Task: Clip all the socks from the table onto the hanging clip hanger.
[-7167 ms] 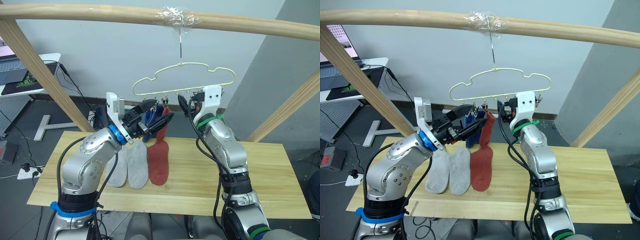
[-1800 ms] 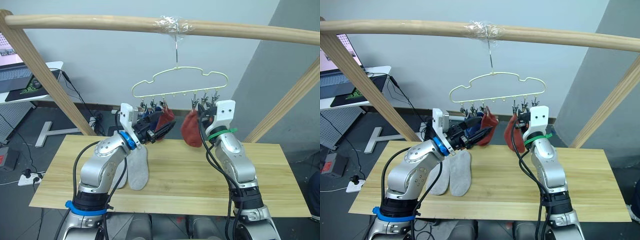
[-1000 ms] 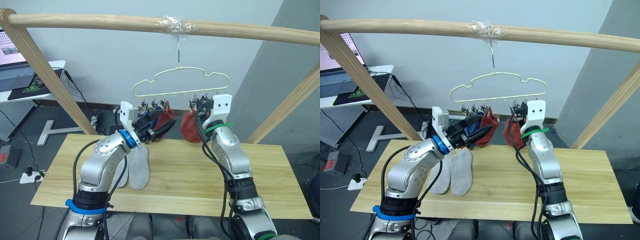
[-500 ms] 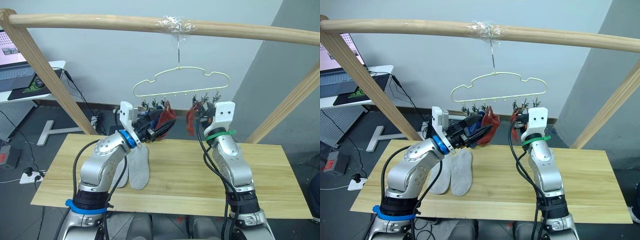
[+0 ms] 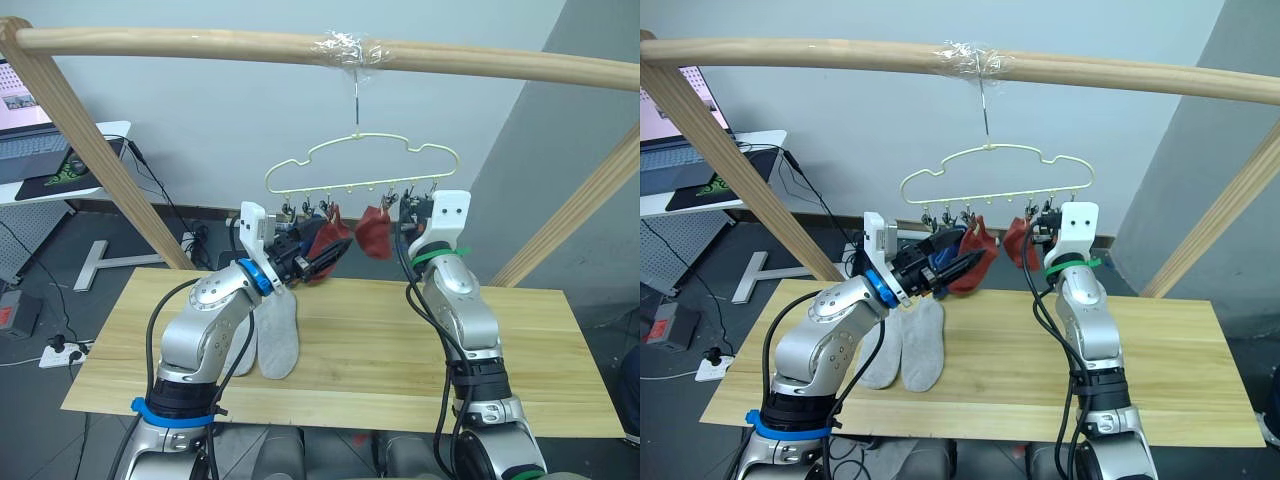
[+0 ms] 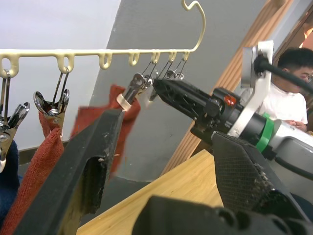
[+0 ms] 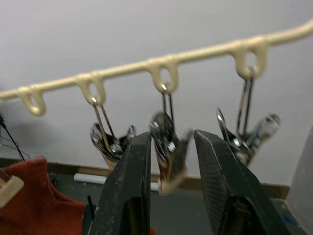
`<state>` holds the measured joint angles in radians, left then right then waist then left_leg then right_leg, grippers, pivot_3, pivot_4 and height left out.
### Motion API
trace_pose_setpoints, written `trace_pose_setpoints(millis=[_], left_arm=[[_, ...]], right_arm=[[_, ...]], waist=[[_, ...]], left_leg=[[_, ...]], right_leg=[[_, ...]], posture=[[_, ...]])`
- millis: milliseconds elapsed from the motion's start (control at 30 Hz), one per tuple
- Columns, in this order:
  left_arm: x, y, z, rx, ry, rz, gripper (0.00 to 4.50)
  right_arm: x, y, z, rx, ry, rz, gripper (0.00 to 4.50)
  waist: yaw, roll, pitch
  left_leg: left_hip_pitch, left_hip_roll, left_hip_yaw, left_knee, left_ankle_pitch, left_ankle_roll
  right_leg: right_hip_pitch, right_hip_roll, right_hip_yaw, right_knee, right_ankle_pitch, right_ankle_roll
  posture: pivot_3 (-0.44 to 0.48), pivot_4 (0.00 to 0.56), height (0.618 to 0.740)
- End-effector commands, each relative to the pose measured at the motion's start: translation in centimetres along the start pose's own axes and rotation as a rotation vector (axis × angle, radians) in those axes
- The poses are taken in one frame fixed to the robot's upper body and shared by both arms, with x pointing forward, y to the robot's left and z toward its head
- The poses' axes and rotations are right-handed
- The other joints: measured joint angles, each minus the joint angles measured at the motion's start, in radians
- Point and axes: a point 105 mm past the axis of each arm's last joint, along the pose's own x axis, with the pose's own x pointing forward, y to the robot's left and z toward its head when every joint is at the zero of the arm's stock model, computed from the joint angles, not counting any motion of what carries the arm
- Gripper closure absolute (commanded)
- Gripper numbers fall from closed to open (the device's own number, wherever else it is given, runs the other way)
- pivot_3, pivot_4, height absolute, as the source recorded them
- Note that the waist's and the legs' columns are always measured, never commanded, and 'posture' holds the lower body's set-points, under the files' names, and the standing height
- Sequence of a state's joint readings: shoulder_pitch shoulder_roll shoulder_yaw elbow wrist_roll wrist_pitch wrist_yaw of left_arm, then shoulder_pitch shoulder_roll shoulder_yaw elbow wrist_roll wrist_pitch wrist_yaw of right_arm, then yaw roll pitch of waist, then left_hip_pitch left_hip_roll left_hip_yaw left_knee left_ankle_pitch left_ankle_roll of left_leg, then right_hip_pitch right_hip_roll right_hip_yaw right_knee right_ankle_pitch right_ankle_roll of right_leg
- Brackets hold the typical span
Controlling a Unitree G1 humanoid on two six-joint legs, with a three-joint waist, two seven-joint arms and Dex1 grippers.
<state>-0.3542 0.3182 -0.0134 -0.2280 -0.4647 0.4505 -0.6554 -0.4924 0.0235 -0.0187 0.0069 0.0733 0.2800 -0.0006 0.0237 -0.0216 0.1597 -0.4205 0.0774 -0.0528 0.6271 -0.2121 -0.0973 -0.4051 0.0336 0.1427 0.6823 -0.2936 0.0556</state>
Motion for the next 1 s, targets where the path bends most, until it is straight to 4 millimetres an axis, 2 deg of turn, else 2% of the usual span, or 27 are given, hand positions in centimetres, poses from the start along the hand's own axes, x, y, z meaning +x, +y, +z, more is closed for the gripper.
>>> trace_pose_setpoints(millis=[33, 333, 633, 1000], left_arm=[[0.2, -0.4, 1.4, 0.034, -0.047, -0.011, 1.17], [0.1, -0.3, 1.4, 0.034, -0.048, -0.006, 1.17], [0.1, -0.4, 1.4, 0.034, -0.049, -0.008, 1.17], [0.2, -0.5, 1.3, 0.033, -0.050, -0.012, 1.17]], right_arm=[[0.3, 0.7, 1.5, 0.013, -0.065, 0.022, 3.09], [0.4, 1.5, 1.2, 0.034, -0.050, 0.042, 3.09], [0.2, -0.1, 0.2, 0.045, -0.006, -0.030, 3.09], [-0.1, -0.3, -0.5, 0.052, 0.031, -0.056, 3.09]], waist=[[0.000, 0.000, 0.000], [0.000, 0.000, 0.000], [0.000, 0.000, 0.000], [0.000, 0.000, 0.000]], left_leg=[[0.000, 0.000, 0.000, 0.000, 0.000, 0.000], [0.000, 0.000, 0.000, 0.000, 0.000, 0.000], [0.000, 0.000, 0.000, 0.000, 0.000, 0.000], [0.000, 0.000, 0.000, 0.000, 0.000, 0.000]], right_leg=[[0.000, 0.000, 0.000, 0.000, 0.000, 0.000], [0.000, 0.000, 0.000, 0.000, 0.000, 0.000], [0.000, 0.000, 0.000, 0.000, 0.000, 0.000], [0.000, 0.000, 0.000, 0.000, 0.000, 0.000]], posture=[[0.170, 0.145, 0.740], [0.172, 0.144, 0.740], [0.172, 0.144, 0.740], [0.170, 0.145, 0.740]])
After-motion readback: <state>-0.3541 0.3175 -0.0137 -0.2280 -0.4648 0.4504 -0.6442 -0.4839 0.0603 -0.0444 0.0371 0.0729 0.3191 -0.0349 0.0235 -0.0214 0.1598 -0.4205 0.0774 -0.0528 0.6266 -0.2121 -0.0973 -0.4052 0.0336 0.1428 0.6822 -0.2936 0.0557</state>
